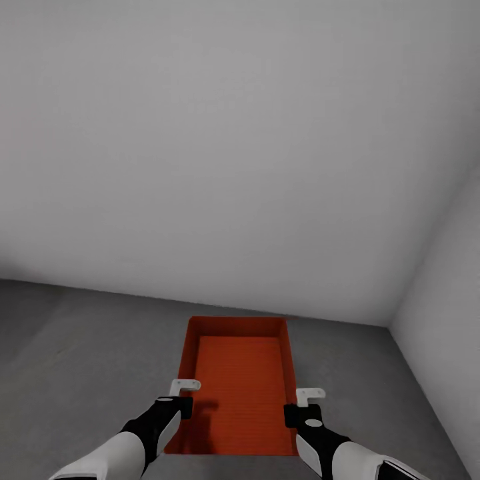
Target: Move the two storage containers from the living room to the garage. In the garage, place one container on the floor and stack the other container on top of it (either order is fine).
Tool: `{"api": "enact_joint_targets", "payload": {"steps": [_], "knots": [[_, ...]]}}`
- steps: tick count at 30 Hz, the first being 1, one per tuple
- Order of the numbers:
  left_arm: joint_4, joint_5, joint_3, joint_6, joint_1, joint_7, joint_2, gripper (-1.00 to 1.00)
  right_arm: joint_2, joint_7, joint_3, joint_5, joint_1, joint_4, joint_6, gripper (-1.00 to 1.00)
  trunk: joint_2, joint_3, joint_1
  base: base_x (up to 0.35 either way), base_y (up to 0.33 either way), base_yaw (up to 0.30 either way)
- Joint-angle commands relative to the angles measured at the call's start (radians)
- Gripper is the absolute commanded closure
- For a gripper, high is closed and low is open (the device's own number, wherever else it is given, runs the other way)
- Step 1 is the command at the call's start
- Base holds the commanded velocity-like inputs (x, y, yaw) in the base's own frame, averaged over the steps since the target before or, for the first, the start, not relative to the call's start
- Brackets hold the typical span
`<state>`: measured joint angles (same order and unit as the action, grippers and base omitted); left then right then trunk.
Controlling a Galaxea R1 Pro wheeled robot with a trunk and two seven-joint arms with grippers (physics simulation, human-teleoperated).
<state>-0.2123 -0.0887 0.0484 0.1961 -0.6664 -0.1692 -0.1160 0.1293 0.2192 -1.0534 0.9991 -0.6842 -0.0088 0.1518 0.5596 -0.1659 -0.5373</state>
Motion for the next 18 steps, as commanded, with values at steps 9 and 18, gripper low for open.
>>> {"api": "enact_joint_targets", "payload": {"steps": [9,18], "knots": [[0.005,0.013,-0.032,0.005,0.001,0.01,-0.002,1.0,0.001,0.026,-0.002,0.01,-0.001,0.001,0.006,1.0,0.001,-0.002,-0.001,0.322,0.0,-0.262],[0.004,0.013,-0.032,0.005,0.001,0.01,-0.002,1.0,0.001,0.026,-0.002,0.01,-0.001,0.001,0.006,1.0,0.001,-0.002,-0.001,0.309,0.0,-0.181]]}}
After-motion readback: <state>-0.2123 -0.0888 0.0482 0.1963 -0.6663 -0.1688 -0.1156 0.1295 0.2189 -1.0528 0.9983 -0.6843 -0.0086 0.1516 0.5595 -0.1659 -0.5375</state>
